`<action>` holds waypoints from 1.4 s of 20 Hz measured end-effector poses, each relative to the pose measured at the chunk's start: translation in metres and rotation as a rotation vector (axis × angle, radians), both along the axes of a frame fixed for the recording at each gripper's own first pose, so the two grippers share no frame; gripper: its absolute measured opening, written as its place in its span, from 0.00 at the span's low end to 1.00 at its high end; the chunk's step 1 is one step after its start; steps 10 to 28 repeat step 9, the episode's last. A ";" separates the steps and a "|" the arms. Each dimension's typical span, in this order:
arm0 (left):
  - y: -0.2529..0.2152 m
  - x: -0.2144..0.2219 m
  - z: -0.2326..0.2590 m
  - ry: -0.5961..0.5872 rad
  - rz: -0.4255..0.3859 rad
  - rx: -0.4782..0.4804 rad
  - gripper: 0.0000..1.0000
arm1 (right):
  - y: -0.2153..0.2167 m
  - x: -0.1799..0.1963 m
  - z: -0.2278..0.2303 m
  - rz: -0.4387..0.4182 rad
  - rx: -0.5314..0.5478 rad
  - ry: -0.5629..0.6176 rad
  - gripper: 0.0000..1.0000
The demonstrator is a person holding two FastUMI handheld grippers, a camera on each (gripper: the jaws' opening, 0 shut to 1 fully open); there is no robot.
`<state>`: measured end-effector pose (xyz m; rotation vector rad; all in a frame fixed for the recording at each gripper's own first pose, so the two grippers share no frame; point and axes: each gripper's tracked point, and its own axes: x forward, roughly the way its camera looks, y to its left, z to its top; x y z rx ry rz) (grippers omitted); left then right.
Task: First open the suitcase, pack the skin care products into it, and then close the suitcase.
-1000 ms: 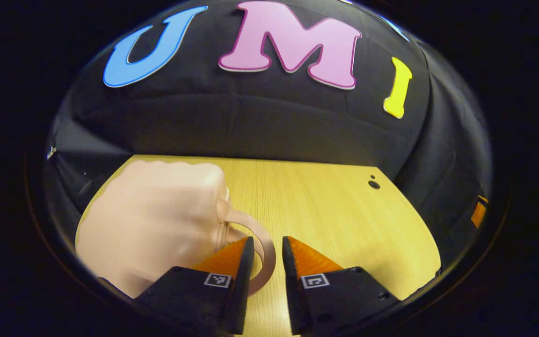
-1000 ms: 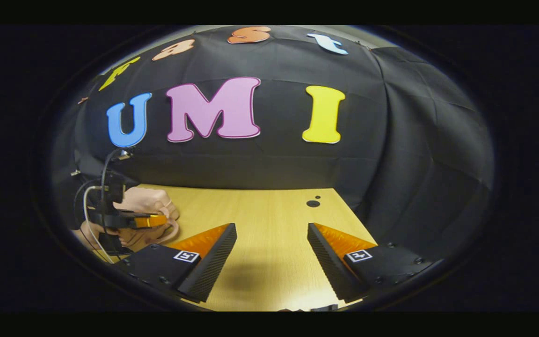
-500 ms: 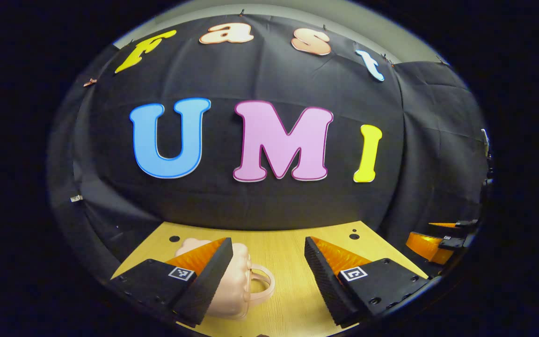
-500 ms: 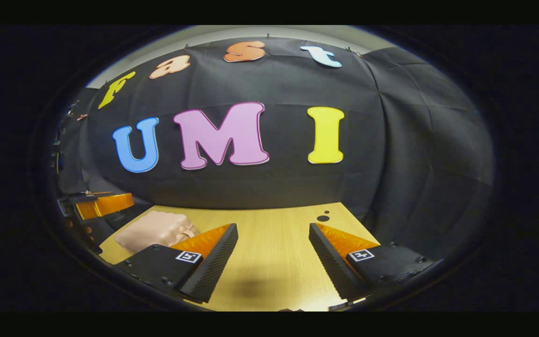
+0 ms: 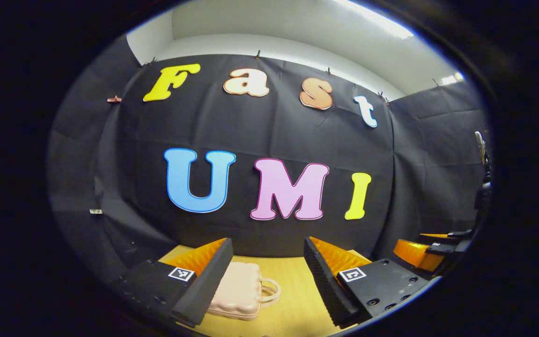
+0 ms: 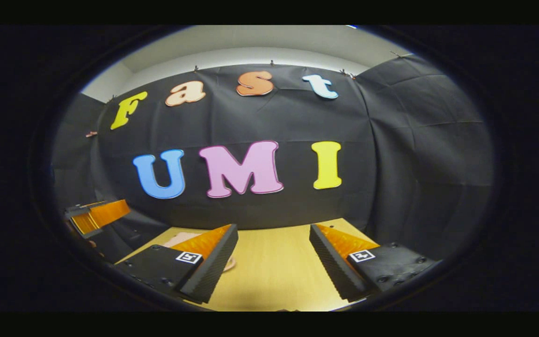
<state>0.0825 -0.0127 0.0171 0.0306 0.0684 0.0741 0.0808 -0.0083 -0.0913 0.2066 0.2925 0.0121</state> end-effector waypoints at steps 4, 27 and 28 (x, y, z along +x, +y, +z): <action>0.002 -0.017 0.008 -0.002 -0.004 -0.025 0.96 | 0.010 -0.030 0.000 0.035 -0.081 -0.026 0.98; 0.004 -0.023 0.005 0.006 -0.013 -0.005 0.96 | 0.013 -0.031 0.007 0.026 -0.087 -0.043 0.98; 0.004 -0.023 0.005 0.006 -0.013 -0.005 0.96 | 0.013 -0.031 0.007 0.026 -0.087 -0.043 0.98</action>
